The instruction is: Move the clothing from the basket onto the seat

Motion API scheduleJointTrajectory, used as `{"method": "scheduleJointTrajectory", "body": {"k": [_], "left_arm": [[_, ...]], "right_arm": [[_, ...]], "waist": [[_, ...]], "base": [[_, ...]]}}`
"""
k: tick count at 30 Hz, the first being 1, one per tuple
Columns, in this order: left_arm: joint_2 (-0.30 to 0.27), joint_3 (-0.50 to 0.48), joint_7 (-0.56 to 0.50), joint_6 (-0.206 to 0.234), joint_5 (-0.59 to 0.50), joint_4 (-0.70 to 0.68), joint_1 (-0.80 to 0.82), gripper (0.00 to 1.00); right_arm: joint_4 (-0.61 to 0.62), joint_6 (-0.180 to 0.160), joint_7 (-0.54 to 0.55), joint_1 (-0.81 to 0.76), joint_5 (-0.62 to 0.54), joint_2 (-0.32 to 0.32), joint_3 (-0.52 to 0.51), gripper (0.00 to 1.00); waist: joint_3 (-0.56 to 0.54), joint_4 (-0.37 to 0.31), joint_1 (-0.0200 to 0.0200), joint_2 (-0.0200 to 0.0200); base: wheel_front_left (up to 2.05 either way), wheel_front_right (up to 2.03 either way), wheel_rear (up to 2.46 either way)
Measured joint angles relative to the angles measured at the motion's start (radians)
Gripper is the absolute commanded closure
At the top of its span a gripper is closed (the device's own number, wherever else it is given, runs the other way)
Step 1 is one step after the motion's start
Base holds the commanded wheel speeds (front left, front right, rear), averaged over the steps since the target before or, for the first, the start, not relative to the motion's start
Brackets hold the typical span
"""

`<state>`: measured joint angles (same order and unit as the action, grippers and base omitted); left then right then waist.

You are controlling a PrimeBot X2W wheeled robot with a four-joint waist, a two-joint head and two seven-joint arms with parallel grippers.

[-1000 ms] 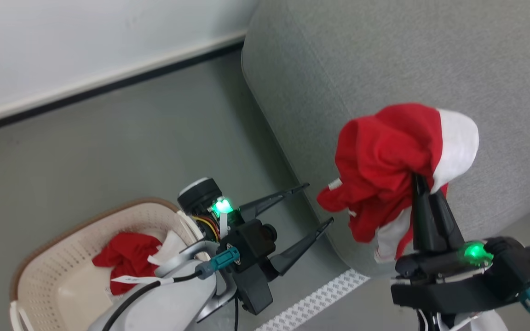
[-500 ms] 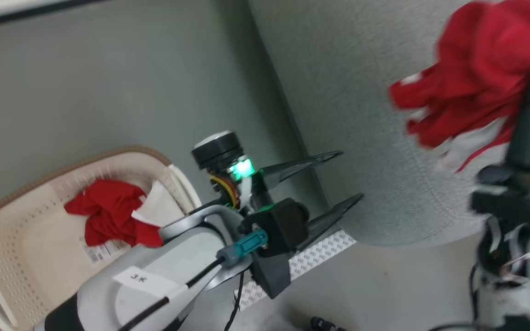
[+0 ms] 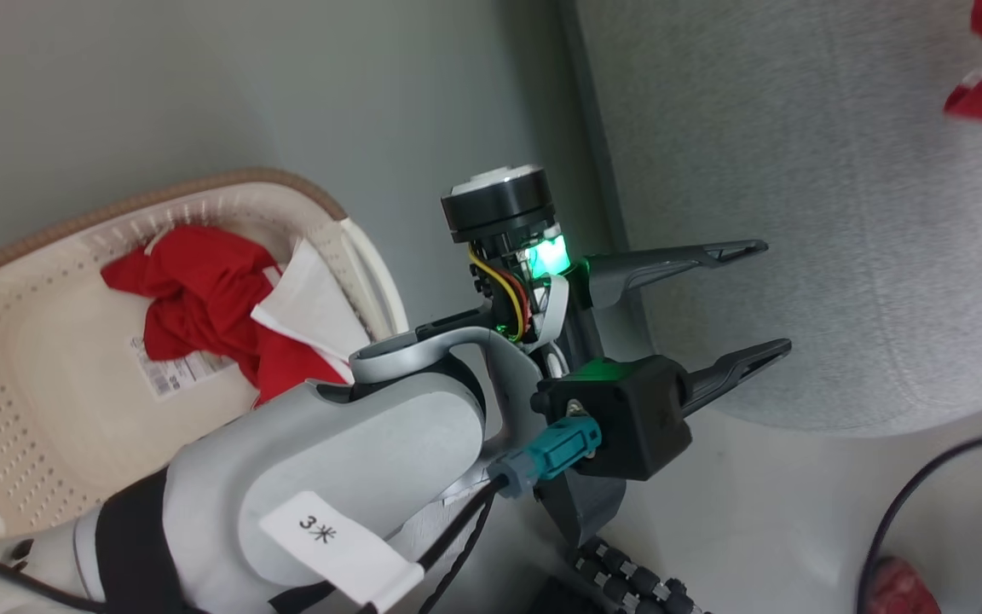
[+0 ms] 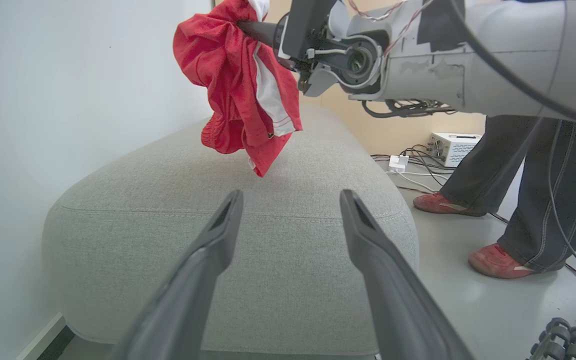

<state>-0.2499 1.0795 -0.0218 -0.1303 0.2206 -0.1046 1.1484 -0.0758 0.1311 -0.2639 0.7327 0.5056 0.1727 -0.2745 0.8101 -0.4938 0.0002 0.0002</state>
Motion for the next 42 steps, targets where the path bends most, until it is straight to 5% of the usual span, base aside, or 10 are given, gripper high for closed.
{"method": "scheduleJointTrajectory", "body": {"k": [11, 28, 29, 30, 31, 42], "left_arm": [[-0.014, 0.014, -0.03, 0.0, 0.013, -0.043, 0.042, 0.0], [-0.034, 0.022, -0.032, 0.01, 0.018, -0.046, 0.048, 0.0], [-0.037, 0.023, -0.029, 0.01, 0.018, -0.044, 0.046, 0.0], [-0.038, 0.024, -0.028, 0.01, 0.018, -0.041, 0.045, 0.0], [-0.038, 0.025, -0.026, 0.012, 0.018, -0.04, 0.044, 0.0], [-0.042, 0.017, 0.029, 0.056, 0.026, -0.02, 0.012, 0.0]], "right_arm": [[-0.262, 0.0, 0.0, 0.274, 0.069, 0.22, 0.005, 1.0], [-0.69, 0.0, 0.0, 0.309, 0.004, 0.251, -0.031, 1.0], [-0.701, 0.0, 0.0, 0.309, 0.002, 0.25, -0.031, 0.91], [-0.712, 0.0, 0.0, 0.311, 0.001, 0.25, -0.032, 0.57], [-0.719, 0.0, 0.0, 0.313, 0.001, 0.25, -0.035, 0.0], [-0.543, 0.0, 0.0, 0.163, -0.093, 0.276, -0.102, 0.0]], "waist": [[0.096, 0.04, 0.0, 0.0], [0.105, 0.076, -0.0002, 0.0], [0.103, 0.075, -0.0002, 0.0], [0.1, 0.075, -0.0002, -0.0001], [0.097, 0.075, -0.0003, -0.0001], [0.034, 0.094, -0.0003, -0.0002]], "base": [[0.0, 0.0, 0.0], [0.0, 0.0, 0.0], [0.0, 0.0, 0.0], [0.0, 0.0, 0.0], [0.0, 0.0, 0.0], [0.0, 0.0, 0.0]]}}
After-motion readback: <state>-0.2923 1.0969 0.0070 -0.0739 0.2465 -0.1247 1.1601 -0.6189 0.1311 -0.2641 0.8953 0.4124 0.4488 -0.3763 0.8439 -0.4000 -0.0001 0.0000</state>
